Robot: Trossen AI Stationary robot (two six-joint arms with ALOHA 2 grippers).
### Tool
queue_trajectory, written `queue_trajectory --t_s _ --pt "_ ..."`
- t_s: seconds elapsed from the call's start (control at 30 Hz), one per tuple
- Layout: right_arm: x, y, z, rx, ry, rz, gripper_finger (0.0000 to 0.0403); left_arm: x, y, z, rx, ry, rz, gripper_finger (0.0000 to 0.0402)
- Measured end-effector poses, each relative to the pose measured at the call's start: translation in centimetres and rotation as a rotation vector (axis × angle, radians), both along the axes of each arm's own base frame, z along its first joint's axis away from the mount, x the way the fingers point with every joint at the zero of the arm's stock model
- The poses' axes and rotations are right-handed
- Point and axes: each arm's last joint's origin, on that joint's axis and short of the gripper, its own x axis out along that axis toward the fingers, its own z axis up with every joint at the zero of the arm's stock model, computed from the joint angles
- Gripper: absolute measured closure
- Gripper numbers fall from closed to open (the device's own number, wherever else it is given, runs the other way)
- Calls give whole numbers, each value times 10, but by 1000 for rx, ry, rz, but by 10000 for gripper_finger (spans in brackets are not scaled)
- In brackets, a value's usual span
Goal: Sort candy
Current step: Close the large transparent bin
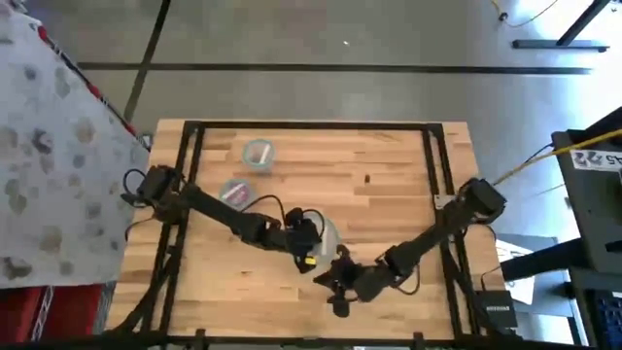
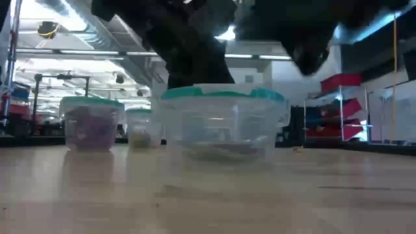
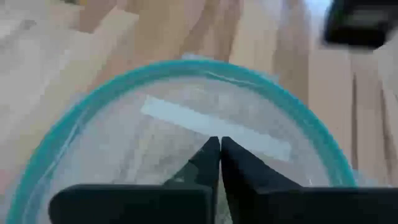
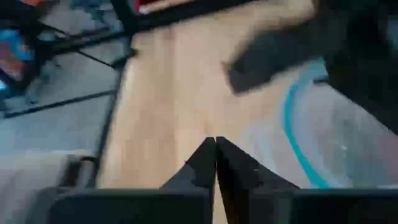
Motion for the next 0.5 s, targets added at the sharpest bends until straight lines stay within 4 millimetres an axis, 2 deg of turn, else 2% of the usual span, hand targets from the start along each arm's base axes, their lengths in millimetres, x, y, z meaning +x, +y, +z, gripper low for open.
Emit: queue_trajectory --t_s 0.13,0.37,0.5 --pt "6 -13 -16 0 37 -128 402 -3 1 -2 -3 31 22 402" --pt "9 -24 -20 -75 74 -182 402 -7 2 -18 -95 69 46 402" --pt "8 -33 -24 -114 104 -275 403 -6 1 -24 -106 49 66 402"
